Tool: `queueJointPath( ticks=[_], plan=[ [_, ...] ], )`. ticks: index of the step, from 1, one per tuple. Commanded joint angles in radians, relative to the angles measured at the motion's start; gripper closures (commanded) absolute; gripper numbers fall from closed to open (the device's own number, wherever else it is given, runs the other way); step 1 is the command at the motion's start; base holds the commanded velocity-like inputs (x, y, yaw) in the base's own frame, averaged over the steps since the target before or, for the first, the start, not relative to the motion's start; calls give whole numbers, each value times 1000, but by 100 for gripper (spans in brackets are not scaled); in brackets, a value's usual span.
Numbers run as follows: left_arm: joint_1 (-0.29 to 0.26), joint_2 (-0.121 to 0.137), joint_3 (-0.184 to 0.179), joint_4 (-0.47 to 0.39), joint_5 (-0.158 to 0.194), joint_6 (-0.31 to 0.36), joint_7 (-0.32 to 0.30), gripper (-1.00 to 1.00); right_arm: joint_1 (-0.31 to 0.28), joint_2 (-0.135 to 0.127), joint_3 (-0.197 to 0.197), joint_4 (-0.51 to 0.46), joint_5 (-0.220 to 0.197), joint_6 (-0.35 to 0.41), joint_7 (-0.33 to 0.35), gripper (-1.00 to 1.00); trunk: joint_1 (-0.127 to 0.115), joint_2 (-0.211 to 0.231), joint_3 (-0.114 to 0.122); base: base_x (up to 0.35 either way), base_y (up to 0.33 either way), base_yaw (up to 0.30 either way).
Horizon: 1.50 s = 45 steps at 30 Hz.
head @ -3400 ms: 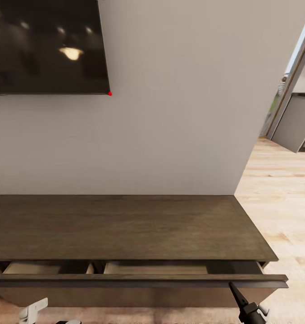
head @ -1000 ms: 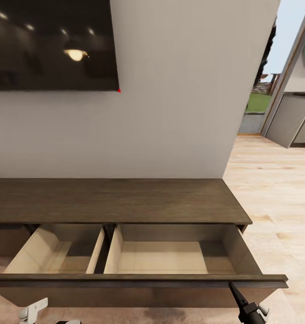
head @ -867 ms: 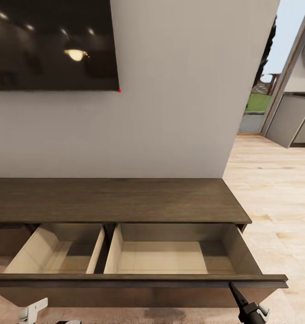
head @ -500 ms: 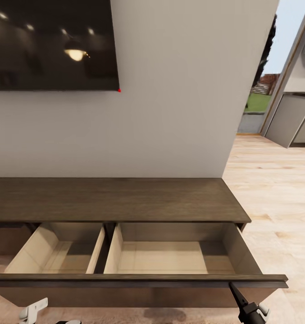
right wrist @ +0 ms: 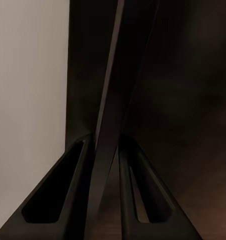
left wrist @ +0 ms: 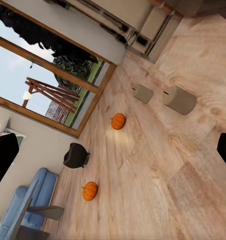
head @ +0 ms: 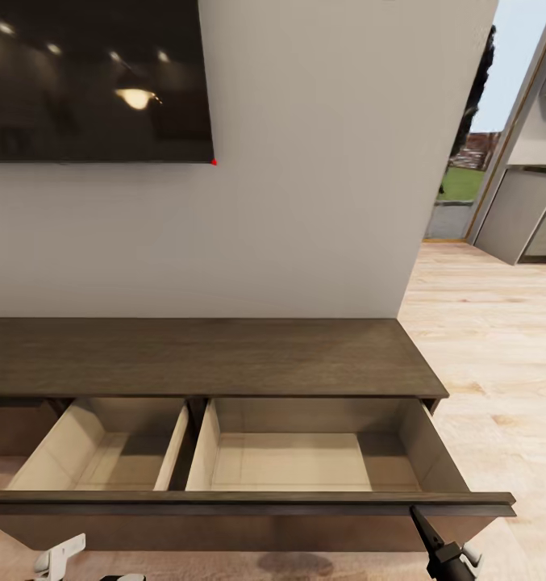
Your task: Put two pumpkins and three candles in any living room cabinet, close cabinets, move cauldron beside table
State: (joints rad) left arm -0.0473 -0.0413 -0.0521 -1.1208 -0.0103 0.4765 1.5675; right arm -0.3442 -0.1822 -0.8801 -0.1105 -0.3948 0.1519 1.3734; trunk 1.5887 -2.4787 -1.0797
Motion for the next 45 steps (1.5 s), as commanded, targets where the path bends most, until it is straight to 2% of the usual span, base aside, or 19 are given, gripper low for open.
queueJointPath(
  ticks=[1,45],
  plan=[
    [0,0,0,-1,-1,10,3,-100,1,0,12,2,-5,12,-22,100,0,0,-1,-101,0,0],
    [0,0,0,-1,-2,10,3,-100,1,0,12,2,-4,12,-22,100,0,0,-1,-36,0,0]
  ],
)
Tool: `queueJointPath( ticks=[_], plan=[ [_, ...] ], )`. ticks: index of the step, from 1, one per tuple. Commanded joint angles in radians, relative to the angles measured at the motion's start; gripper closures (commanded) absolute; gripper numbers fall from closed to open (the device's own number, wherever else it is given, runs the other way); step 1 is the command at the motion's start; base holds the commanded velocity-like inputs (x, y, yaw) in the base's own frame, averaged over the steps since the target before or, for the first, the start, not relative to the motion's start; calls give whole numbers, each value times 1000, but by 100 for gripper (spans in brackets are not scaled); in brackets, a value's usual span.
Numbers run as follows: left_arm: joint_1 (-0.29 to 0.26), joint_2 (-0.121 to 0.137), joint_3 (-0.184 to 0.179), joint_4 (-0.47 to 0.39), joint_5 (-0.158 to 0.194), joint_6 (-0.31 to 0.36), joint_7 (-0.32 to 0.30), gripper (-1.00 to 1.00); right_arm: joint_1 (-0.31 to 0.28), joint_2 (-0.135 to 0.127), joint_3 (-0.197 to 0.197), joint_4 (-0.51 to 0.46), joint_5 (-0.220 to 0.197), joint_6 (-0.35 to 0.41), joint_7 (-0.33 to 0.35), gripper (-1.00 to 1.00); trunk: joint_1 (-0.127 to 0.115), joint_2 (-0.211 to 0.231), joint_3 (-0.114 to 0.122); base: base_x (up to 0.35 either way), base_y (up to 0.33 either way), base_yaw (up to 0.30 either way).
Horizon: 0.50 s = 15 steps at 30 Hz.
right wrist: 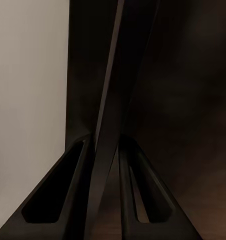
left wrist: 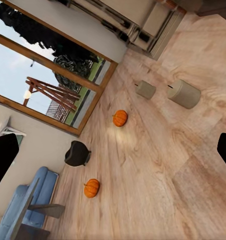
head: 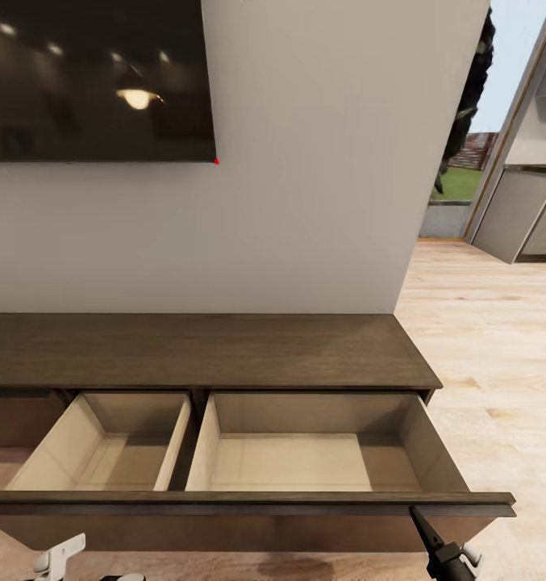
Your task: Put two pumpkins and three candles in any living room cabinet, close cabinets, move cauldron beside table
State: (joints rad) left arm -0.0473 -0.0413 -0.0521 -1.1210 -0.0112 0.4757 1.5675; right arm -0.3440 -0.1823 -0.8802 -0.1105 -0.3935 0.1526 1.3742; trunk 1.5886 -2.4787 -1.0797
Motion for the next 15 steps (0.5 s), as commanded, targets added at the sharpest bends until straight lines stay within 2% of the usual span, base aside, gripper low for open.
queueJointPath(
  ticks=[1,15],
  plan=[
    [0,0,0,0,-1,11,3,-100,0,0,12,2,-5,11,-23,100,0,0,-1,-1,0,0],
    [0,0,0,0,-1,10,3,-100,0,-2,12,2,-5,12,-23,100,0,0,-1,-41,0,0]
  ],
)
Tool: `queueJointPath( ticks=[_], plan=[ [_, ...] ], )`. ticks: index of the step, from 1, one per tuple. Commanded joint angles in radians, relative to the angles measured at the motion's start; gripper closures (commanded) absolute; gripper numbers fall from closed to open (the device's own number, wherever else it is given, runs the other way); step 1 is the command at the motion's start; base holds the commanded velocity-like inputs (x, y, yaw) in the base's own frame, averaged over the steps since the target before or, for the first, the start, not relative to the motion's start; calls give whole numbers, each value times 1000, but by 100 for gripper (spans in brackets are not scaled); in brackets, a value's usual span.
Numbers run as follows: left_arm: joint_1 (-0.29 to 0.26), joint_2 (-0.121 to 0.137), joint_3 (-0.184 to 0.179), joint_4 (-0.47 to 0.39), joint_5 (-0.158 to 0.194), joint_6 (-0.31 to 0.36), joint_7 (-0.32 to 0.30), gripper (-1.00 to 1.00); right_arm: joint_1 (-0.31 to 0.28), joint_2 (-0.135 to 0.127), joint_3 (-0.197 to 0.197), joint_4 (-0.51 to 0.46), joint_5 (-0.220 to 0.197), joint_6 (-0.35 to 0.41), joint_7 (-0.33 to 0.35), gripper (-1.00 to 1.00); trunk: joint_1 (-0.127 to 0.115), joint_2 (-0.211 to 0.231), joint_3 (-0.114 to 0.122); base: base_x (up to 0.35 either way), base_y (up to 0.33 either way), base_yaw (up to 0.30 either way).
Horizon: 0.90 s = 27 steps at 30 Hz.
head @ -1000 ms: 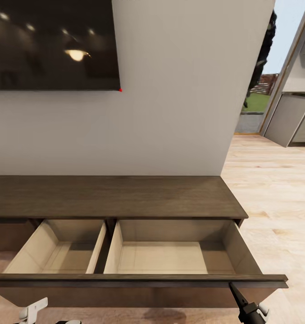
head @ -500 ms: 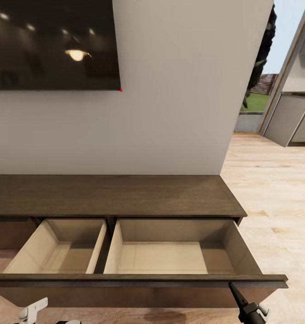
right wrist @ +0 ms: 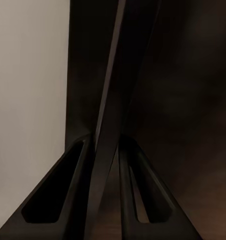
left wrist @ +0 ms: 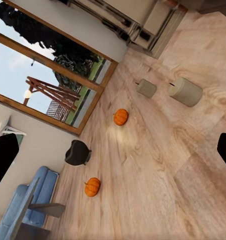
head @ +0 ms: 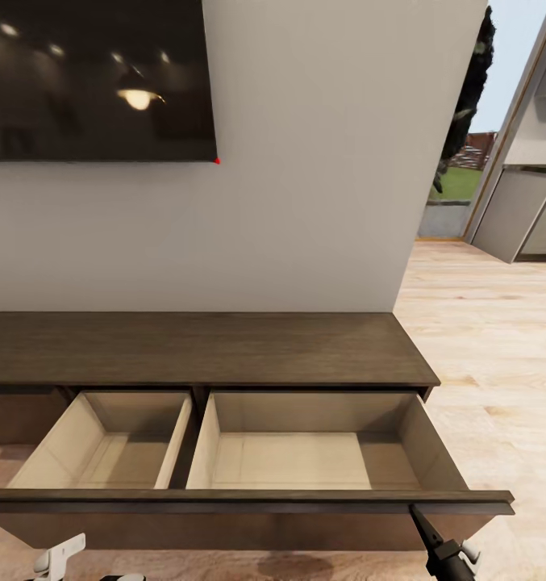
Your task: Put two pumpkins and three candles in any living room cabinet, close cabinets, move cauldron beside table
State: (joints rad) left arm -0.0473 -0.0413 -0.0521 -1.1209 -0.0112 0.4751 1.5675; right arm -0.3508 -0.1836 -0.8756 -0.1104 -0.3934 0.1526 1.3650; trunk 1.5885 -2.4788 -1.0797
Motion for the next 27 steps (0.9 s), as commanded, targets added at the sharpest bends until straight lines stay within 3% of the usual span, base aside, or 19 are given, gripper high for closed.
queueJointPath(
  ticks=[1,5,6,17,27],
  plan=[
    [0,0,0,0,-1,10,3,-100,7,0,7,1,-5,12,-14,100,0,0,-1,-5,0,0],
    [0,0,0,0,-1,10,3,-100,7,0,7,1,-5,12,-14,100,0,0,-1,-2,0,0],
    [0,0,0,0,-1,10,3,-100,7,0,7,1,-5,12,-14,-100,0,0,-1,0,0,0],
    [0,0,0,0,-1,10,3,-100,7,-1,7,1,-5,13,-14,-100,0,0,-1,-2,0,0],
    [0,0,0,0,-1,10,3,-100,7,-1,7,1,-4,13,-14,-100,0,0,-1,-174,0,0]
  ],
)
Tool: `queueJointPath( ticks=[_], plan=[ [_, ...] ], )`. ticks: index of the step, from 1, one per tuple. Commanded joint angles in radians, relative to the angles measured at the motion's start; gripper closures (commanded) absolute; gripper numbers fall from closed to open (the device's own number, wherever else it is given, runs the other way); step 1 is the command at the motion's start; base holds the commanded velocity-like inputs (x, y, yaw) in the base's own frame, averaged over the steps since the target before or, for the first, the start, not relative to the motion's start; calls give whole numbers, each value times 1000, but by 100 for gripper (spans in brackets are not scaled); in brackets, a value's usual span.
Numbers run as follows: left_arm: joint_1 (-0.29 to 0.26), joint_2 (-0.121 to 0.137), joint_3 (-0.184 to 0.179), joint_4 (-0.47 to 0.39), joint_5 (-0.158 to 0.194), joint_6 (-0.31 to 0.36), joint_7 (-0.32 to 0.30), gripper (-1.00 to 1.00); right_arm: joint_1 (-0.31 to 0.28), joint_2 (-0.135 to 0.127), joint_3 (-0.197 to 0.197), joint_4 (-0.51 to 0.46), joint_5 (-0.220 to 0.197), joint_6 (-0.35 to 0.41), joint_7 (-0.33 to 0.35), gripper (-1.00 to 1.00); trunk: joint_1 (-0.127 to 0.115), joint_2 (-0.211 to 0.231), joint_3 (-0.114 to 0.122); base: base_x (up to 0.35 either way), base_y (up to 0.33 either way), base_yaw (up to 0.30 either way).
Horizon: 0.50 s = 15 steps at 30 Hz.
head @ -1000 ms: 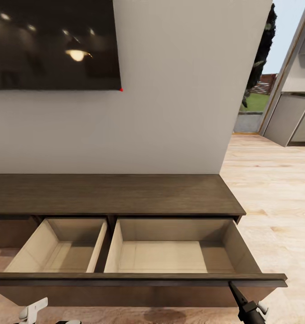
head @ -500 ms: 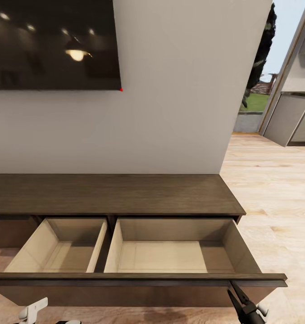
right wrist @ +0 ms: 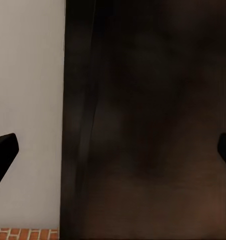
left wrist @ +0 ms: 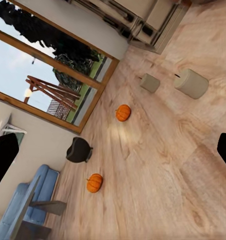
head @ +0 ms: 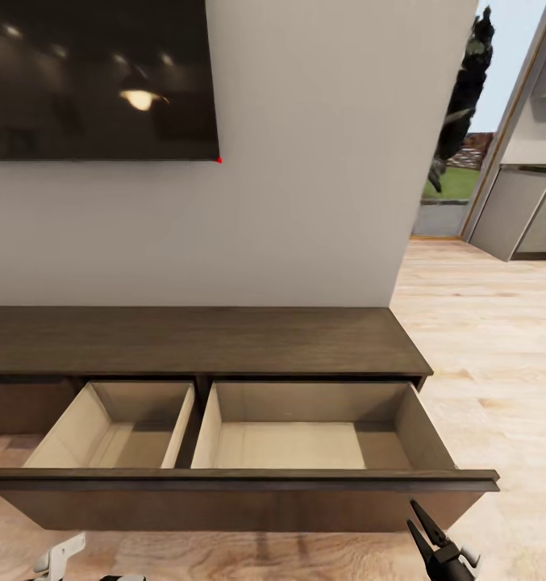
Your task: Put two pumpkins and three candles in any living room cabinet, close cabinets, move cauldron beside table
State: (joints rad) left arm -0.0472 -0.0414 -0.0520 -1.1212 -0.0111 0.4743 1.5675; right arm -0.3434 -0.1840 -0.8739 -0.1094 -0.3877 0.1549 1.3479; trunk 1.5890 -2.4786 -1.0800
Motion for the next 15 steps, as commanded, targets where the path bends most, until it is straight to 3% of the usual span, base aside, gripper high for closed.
queueJointPath(
  ticks=[1,15],
  plan=[
    [0,0,0,0,-1,10,3,-100,0,0,6,1,-9,10,3,-100,0,0,-1,-89,0,0],
    [0,0,0,0,-1,10,3,-100,0,-7,14,-11,2,3,6,-100,0,0,-1,-14,0,0]
  ],
)
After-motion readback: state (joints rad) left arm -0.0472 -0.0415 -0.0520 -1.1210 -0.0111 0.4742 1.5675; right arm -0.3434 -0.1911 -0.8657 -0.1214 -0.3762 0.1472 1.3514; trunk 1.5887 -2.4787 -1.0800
